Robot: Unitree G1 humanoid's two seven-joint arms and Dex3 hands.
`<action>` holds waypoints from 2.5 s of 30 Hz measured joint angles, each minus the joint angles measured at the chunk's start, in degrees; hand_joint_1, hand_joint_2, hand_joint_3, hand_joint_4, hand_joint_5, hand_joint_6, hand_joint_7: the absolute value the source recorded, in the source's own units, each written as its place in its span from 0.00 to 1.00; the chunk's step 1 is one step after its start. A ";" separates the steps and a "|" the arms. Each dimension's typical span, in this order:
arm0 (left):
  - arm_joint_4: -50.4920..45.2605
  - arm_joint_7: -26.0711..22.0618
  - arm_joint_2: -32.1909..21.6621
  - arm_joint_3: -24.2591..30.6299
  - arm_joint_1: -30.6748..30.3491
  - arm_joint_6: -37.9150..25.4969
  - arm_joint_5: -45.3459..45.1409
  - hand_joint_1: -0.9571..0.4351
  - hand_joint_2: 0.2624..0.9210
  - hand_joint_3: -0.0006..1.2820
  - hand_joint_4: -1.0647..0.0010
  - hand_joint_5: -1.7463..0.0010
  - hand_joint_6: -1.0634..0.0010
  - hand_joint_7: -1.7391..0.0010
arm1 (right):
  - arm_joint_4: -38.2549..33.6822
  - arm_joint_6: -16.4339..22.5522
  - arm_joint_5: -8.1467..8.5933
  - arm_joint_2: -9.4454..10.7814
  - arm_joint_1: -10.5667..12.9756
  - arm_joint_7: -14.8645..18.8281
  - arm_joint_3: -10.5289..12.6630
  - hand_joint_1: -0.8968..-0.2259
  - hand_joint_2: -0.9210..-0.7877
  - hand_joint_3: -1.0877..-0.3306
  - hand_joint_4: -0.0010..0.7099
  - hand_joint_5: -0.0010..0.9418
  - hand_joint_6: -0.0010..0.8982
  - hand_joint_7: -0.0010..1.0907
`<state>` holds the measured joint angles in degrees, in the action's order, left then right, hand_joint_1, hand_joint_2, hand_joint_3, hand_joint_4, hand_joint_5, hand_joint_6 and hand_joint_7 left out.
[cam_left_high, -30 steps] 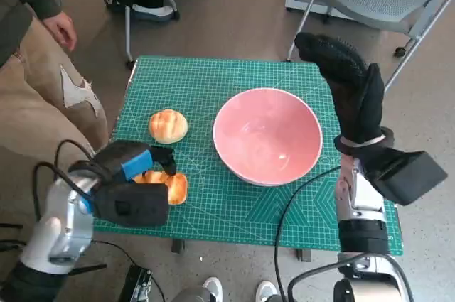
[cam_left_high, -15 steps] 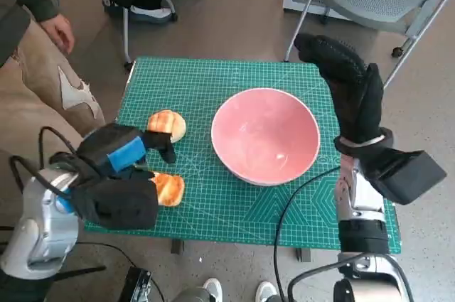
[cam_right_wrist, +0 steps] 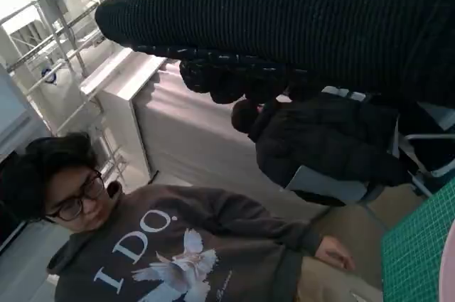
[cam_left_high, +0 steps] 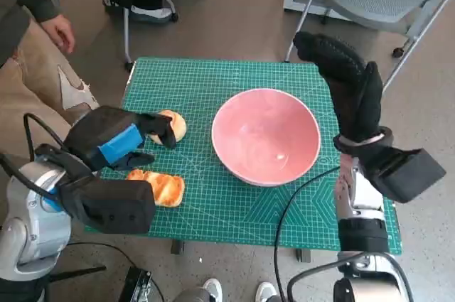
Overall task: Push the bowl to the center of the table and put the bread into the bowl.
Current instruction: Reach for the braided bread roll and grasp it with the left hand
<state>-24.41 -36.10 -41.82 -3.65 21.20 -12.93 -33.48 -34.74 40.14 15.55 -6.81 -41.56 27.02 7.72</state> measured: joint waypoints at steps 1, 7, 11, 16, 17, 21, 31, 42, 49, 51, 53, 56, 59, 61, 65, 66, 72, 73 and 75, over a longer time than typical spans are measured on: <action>-0.21 0.00 0.00 0.06 0.01 -0.08 -0.01 0.69 0.91 0.05 0.18 0.44 0.33 0.39 | 0.01 0.00 0.00 0.00 0.00 0.00 0.00 0.31 0.00 0.36 0.23 0.00 0.00 0.46; -2.53 -0.67 0.00 0.69 -1.33 -1.11 0.78 0.67 0.83 0.03 0.46 0.61 0.53 0.58 | 0.28 0.00 -0.02 0.02 0.01 0.00 -0.07 0.31 0.00 0.36 0.23 0.00 0.00 0.46; -4.11 -3.91 -0.92 1.15 -4.24 -1.28 3.35 0.52 0.66 0.01 0.68 0.91 0.65 0.89 | 0.35 0.00 0.00 -0.05 0.01 0.00 0.00 0.31 0.00 0.36 0.23 0.00 0.00 0.46; -4.51 -9.01 -3.22 0.47 -6.59 -2.71 4.44 0.40 0.61 0.01 0.80 0.98 0.69 0.98 | 0.66 0.00 -0.01 -0.06 0.03 0.00 -0.01 0.31 0.00 0.36 0.23 0.00 0.00 0.46; -4.50 -9.47 -3.50 0.23 -6.76 -3.05 4.25 0.39 0.61 0.01 0.82 0.99 0.70 0.98 | 0.70 0.00 -0.01 -0.06 0.03 -0.01 0.00 0.31 0.00 0.36 0.23 0.00 0.00 0.46; -4.33 -9.80 -3.91 -1.23 -7.28 -3.41 2.40 0.39 0.61 0.00 0.84 1.00 0.70 0.99 | 0.70 -0.01 -0.05 -0.01 0.03 -0.01 -0.07 0.31 0.00 0.36 0.23 0.00 0.00 0.46; -2.65 -9.06 -3.18 -4.54 -9.11 -3.61 -1.17 0.39 0.61 0.00 0.85 1.00 0.73 1.00 | 0.69 -0.04 -0.09 0.10 0.03 -0.01 -0.21 0.31 0.00 0.36 0.23 0.00 0.00 0.46; 1.51 -7.50 -2.13 -7.68 -8.90 -3.40 -4.31 0.43 0.60 0.00 0.87 1.00 0.76 1.00 | 0.80 -0.11 0.02 -0.04 0.04 0.01 -0.18 0.31 0.00 0.36 0.23 0.00 0.00 0.46; 4.98 -5.29 -0.20 -9.03 -8.22 -2.83 -4.83 0.55 0.57 0.00 0.88 1.00 0.77 1.00 | 1.11 -0.59 0.10 -0.26 0.12 0.23 -0.10 0.30 0.00 0.36 0.23 0.00 0.00 0.46; 6.10 -4.55 0.23 -9.41 -7.95 -2.48 -4.95 0.59 0.57 0.00 0.88 1.00 0.77 1.00 | 1.28 -0.71 0.11 -0.33 0.18 0.28 -0.09 0.30 0.00 0.36 0.23 0.00 0.00 0.46; 7.55 -3.73 0.85 -9.85 -7.52 -2.34 -5.21 0.60 0.57 0.00 0.88 1.00 0.77 1.00 | 1.56 -0.91 0.11 -0.50 0.32 0.30 -0.08 0.30 0.00 0.36 0.23 0.00 0.00 0.46; 9.58 -2.84 1.61 -10.59 -7.10 -2.27 -6.25 0.62 0.57 0.00 0.88 1.00 0.77 1.00 | 2.07 -1.13 0.14 -0.69 0.51 0.31 -0.06 0.30 0.00 0.36 0.23 0.00 0.00 0.46; 11.86 -1.88 2.10 -11.54 -6.51 -2.08 -7.18 0.62 0.58 0.00 0.88 1.00 0.78 1.00 | 2.51 -1.16 0.16 -0.80 0.81 0.32 -0.04 0.29 0.00 0.36 0.23 0.00 0.00 0.46; 13.18 -1.53 2.28 -12.03 -6.27 -2.09 -7.70 0.62 0.58 0.00 0.88 1.00 0.78 1.00 | 2.72 -1.21 0.18 -0.82 1.06 0.32 -0.05 0.29 0.00 0.36 0.23 0.00 0.00 0.46; 15.99 -0.69 2.93 -13.04 -5.34 -2.06 -9.12 0.62 0.58 0.00 0.88 1.00 0.78 1.00 | 2.88 -1.29 0.23 -0.88 1.48 0.32 -0.01 0.29 0.00 0.36 0.23 0.00 0.00 0.46; 16.62 -0.49 3.11 -13.23 -5.13 -2.07 -9.30 0.62 0.58 0.00 0.88 1.00 0.78 1.00 | 2.94 -1.30 0.23 -0.88 1.56 0.32 -0.02 0.29 0.00 0.36 0.23 0.00 0.00 0.46; 21.26 -0.16 4.42 -14.77 -3.31 -2.52 -10.09 0.61 0.59 0.00 0.88 1.00 0.77 1.00 | 3.52 -1.47 0.23 -0.84 2.08 0.32 -0.05 0.30 0.00 0.36 0.24 0.00 0.00 0.46; 21.93 -0.15 4.54 -15.08 -3.02 -2.67 -10.47 0.60 0.59 0.00 0.88 1.00 0.77 1.00 | 3.60 -1.53 0.23 -0.85 2.13 0.32 -0.04 0.30 0.00 0.36 0.24 0.00 0.00 0.46; 23.62 -0.21 4.88 -15.91 -2.25 -3.21 -11.19 0.60 0.59 0.00 0.87 1.00 0.76 0.99 | 3.81 -1.60 0.23 -0.86 2.20 0.32 -0.03 0.30 0.00 0.36 0.24 0.00 0.00 0.46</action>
<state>-0.80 -36.30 -36.94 -19.56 18.95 -16.15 -44.67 -30.93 38.53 15.77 -7.67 -39.36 27.33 7.69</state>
